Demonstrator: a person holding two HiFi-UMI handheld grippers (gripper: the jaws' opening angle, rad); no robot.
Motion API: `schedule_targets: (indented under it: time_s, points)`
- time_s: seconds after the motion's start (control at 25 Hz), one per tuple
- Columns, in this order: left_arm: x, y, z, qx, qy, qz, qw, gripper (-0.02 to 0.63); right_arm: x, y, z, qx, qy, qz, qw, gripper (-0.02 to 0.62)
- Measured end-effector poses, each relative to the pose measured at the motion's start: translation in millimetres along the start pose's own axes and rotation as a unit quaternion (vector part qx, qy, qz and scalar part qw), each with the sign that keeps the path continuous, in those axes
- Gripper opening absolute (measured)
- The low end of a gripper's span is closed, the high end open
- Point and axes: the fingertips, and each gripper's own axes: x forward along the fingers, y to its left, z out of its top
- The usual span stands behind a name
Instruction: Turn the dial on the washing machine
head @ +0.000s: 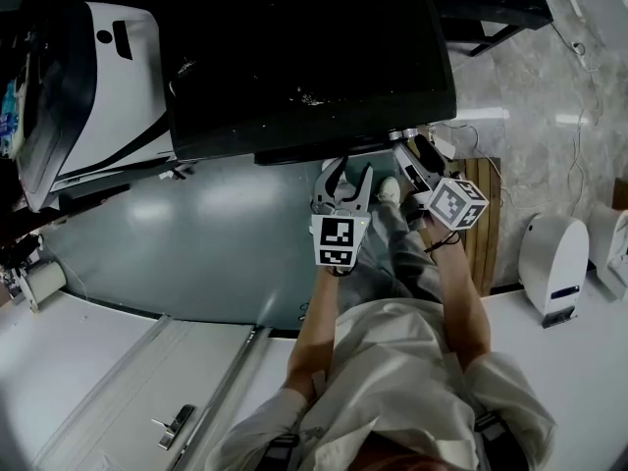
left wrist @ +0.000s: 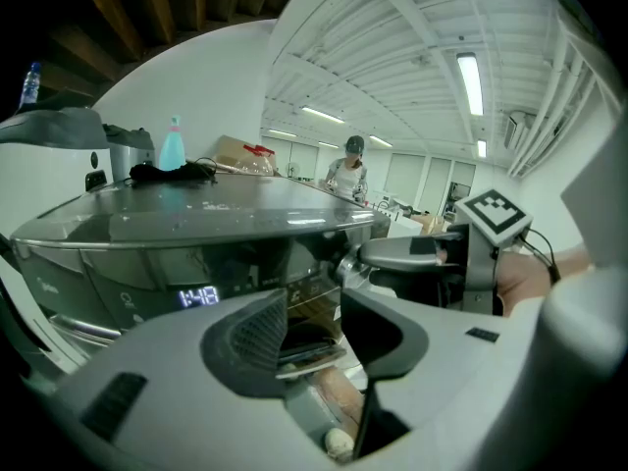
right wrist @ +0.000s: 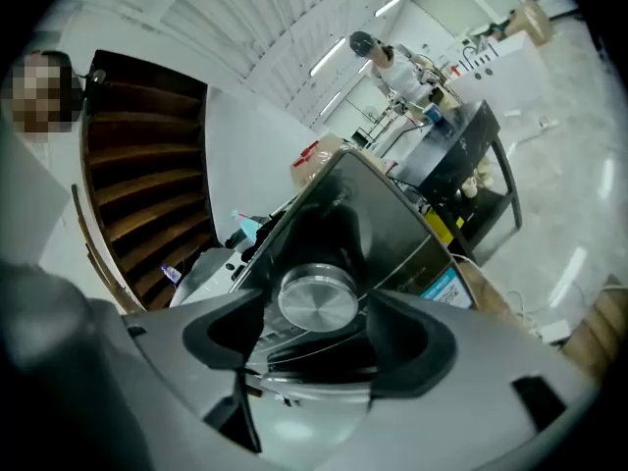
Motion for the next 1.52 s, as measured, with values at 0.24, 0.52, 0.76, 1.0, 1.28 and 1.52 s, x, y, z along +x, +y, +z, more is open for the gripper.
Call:
schedule_targets:
  time_s: [0.24, 0.52, 0.76, 1.0, 1.28, 1.52]
  points:
    - [0.2, 1.0, 0.5, -0.002, 0.000, 0.002, 1.0000, 0.163, -0.6, 10.2, 5.1, -0.146, 0.016, -0.049, 0.988, 0.325]
    - [-0.6, 2.6, -2.4, -0.005, 0.000, 0.004, 1.0000, 0.163, 4.0, 13.3, 1.2, -0.263, 0.039, -0.106, 0.958, 0.319]
    - [-2.5, 6.9, -5.8, -0.009, 0.003, 0.010, 0.9999, 0.163, 9.2, 13.7, -3.8, -0.361, 0.065, -0.149, 0.918, 0.314]
    - [-4.1, 8.2, -6.9, -0.010, 0.004, 0.013, 0.9999, 0.163, 13.8, 11.5, -4.7, -0.378, 0.068, -0.176, 0.906, 0.270]
    - [-6.0, 10.4, -8.3, -0.013, 0.004, 0.015, 0.9998, 0.163, 13.6, 10.8, -3.9, -0.348, 0.060, -0.165, 0.921, 0.265]
    - [-6.4, 11.7, -8.2, -0.012, 0.003, 0.016, 0.9998, 0.163, 12.7, 7.4, -4.3, -0.306, 0.054, -0.149, 0.939, 0.265]
